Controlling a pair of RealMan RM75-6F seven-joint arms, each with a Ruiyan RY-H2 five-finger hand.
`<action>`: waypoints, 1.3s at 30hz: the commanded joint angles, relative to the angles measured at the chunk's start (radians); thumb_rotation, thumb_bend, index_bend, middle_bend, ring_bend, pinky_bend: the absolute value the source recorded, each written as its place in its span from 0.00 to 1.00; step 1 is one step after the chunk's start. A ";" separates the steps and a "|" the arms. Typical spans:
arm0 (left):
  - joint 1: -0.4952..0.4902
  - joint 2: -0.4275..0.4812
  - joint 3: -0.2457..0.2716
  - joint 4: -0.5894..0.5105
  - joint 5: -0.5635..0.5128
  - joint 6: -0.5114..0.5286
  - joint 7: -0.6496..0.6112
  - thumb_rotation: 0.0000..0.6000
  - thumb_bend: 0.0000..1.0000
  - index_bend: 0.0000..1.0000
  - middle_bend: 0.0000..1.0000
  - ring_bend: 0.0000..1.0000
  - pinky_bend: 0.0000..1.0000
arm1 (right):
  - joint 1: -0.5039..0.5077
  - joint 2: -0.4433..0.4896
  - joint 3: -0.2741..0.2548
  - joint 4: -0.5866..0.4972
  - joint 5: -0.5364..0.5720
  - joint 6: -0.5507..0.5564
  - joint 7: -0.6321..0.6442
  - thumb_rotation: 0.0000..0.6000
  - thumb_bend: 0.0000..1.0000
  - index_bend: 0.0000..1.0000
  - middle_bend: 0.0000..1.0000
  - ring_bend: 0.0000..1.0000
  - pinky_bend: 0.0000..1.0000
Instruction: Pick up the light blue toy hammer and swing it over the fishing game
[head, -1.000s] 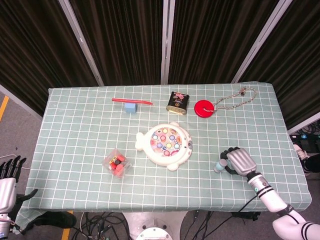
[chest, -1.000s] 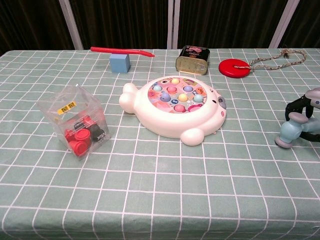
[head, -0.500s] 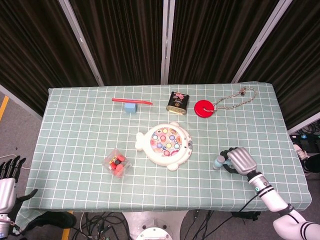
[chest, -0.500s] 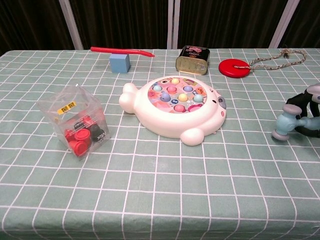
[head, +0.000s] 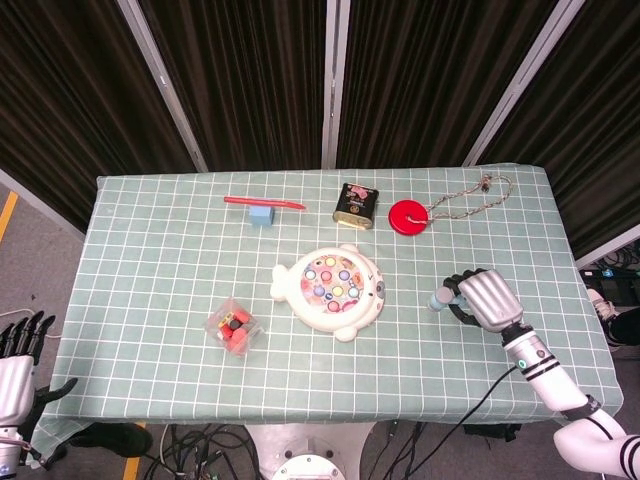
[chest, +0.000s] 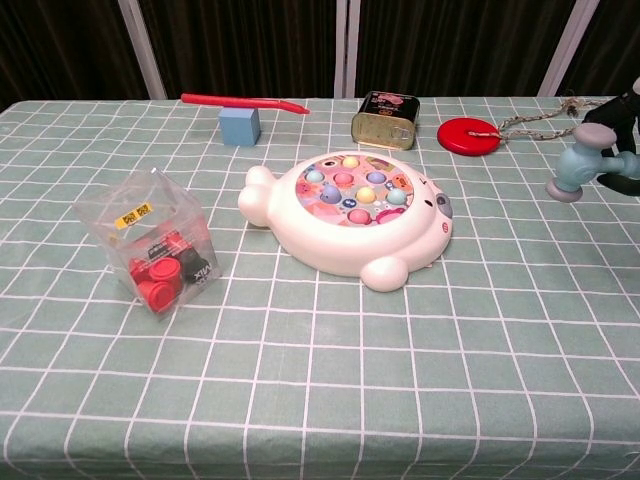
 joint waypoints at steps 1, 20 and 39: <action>-0.004 0.002 0.000 -0.003 0.004 -0.003 0.004 1.00 0.04 0.10 0.03 0.01 0.00 | 0.050 0.025 0.037 -0.059 0.037 -0.066 -0.047 1.00 0.50 0.78 0.62 0.56 0.69; -0.011 0.002 0.000 0.006 0.004 -0.012 -0.005 1.00 0.04 0.10 0.03 0.01 0.00 | 0.378 -0.178 0.178 -0.060 0.327 -0.397 -0.371 1.00 0.54 0.80 0.65 0.59 0.74; -0.005 -0.005 -0.001 0.026 0.002 -0.002 -0.024 1.00 0.03 0.10 0.03 0.01 0.00 | 0.426 -0.224 0.177 -0.066 0.399 -0.315 -0.428 1.00 0.54 0.81 0.65 0.59 0.74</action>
